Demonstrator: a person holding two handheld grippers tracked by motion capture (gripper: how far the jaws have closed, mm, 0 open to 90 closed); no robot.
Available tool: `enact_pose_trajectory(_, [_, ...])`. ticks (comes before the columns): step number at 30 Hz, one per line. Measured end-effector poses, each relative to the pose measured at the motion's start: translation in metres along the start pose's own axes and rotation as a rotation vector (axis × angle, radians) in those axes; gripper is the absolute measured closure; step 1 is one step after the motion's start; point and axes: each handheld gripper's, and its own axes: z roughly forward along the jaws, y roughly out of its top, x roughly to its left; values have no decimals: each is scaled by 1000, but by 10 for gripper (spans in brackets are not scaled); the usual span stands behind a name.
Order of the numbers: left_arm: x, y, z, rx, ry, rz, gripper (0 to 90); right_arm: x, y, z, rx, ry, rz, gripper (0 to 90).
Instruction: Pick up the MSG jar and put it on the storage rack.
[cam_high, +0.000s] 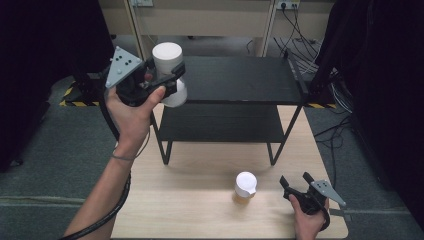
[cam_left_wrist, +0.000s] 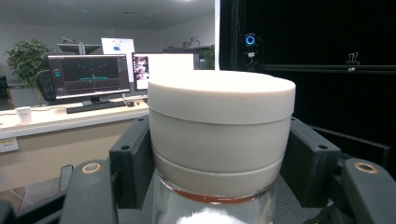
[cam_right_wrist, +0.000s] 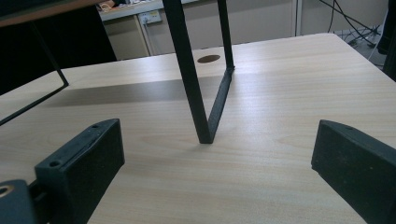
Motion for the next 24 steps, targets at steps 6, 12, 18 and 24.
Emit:
enact_pose_trajectory(6, [2,1,6,8,15,-2,340,0,0,0,0,2,2,28])
enact_pose_trajectory(12, [3,-1,15,17,36,-10,340,0,0,0,1,1,2,27])
enact_pose_trajectory(18, [5,-4,22,27,58,-21,340,-1,0,0,0,2,4,27])
enact_pose_trajectory(24, [6,-6,28,29,76,-21,340,-1,1,0,3,5,6,27])
